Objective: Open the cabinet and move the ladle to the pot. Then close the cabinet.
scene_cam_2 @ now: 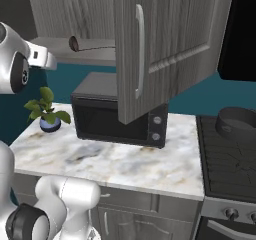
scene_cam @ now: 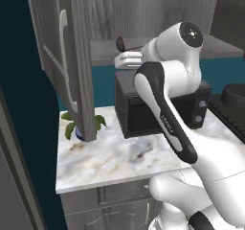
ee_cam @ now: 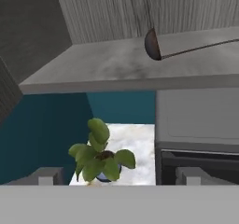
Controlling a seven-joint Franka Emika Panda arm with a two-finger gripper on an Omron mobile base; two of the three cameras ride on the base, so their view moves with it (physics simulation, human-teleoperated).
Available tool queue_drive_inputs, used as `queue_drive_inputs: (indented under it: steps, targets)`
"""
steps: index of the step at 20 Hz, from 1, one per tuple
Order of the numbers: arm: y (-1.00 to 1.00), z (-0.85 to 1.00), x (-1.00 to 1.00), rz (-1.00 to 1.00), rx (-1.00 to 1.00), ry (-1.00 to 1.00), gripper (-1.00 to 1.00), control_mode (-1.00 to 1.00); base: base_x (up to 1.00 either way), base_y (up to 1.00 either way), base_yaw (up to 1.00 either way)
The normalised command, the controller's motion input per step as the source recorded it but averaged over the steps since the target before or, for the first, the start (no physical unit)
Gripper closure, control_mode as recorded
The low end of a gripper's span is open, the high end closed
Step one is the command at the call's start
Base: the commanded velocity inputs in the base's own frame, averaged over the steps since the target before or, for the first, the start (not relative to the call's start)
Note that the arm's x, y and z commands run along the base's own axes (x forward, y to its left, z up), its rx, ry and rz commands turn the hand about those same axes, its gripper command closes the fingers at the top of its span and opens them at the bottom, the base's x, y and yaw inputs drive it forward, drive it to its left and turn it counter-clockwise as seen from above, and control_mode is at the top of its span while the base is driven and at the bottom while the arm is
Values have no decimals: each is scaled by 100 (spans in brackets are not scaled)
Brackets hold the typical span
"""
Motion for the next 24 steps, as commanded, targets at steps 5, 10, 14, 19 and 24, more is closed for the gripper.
queue_drive_inputs:
  steps: [5, 10, 14, 19, 24]
  targets:
    - [-16, 0, 27, 0, -4, 0, -100, -100, 0, 0, 0]
    - [-10, -14, 26, 0, -21, -3, -100, -100, 0, 0, 0]
    - [-8, -4, 24, -1, -20, -5, -100, -100, 0, 0, 0]
    - [-6, 0, 13, -1, -10, -4, -100, -100, 0, 0, 0]
    - [0, 2, 10, 0, 0, -5, -100, -100, 0, 0, 0]
